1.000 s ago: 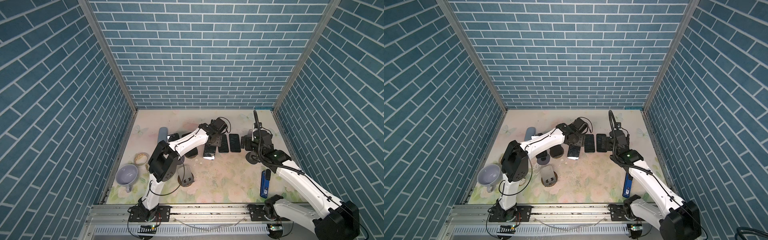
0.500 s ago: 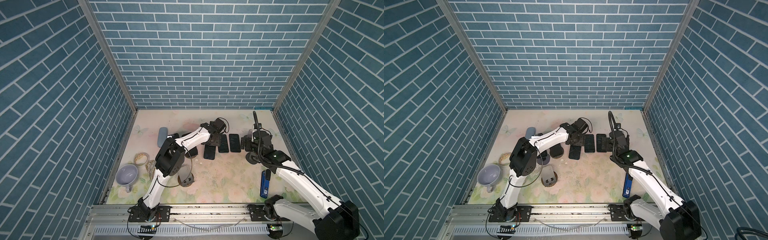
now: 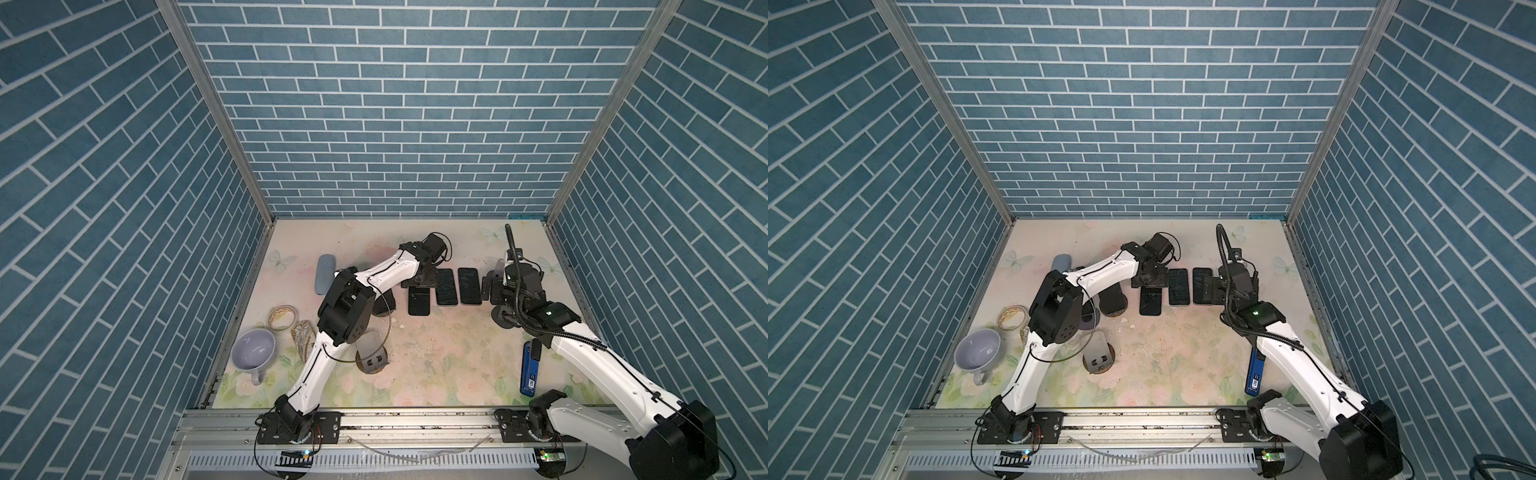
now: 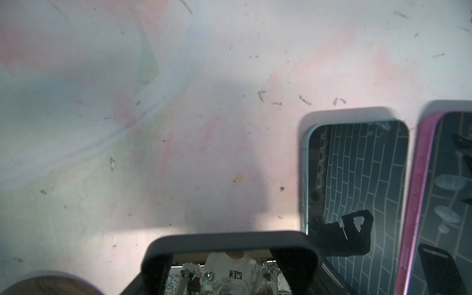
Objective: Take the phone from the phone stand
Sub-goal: 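Lay the black phone flat beside the teal-edged phone and open the left gripper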
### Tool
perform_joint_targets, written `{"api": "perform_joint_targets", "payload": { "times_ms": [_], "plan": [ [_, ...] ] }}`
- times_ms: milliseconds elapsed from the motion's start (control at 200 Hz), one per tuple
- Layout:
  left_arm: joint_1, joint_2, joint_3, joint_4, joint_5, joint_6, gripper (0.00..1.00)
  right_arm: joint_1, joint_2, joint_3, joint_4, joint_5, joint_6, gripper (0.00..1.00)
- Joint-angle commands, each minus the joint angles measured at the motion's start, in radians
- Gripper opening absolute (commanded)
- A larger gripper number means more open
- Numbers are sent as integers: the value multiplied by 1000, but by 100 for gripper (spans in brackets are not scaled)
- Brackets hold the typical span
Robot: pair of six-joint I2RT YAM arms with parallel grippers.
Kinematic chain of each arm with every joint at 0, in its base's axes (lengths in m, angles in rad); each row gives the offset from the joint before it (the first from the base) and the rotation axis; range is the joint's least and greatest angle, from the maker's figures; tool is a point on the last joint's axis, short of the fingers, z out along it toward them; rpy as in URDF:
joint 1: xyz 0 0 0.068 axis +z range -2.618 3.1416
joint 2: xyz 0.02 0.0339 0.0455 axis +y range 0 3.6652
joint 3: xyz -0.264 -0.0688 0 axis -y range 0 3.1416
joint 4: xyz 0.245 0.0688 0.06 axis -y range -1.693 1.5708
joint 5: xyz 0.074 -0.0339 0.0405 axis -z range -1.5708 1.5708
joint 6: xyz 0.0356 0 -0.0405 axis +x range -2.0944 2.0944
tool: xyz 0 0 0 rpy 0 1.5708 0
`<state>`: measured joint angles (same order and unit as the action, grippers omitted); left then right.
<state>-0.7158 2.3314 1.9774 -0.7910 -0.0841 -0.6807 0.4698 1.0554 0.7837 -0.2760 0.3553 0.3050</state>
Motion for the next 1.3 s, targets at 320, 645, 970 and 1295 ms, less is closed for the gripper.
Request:
{"api": "perform_joint_targets", "payload": {
  "times_ms": [320,645,970,1295],
  "plan": [
    [11,13,-16,35,-80,-37,68,-8,10,-19,22,-1,-35,98],
    [19,44,-10,27,-60,-37,69,-8,15,-18,17,-10,-32,98],
    [29,69,2,1,-20,-42,72,-10,11,-20,21,-9,-30,98],
    [33,95,15,-19,8,-44,75,-10,11,-24,27,-9,-30,99]
  ]
}}
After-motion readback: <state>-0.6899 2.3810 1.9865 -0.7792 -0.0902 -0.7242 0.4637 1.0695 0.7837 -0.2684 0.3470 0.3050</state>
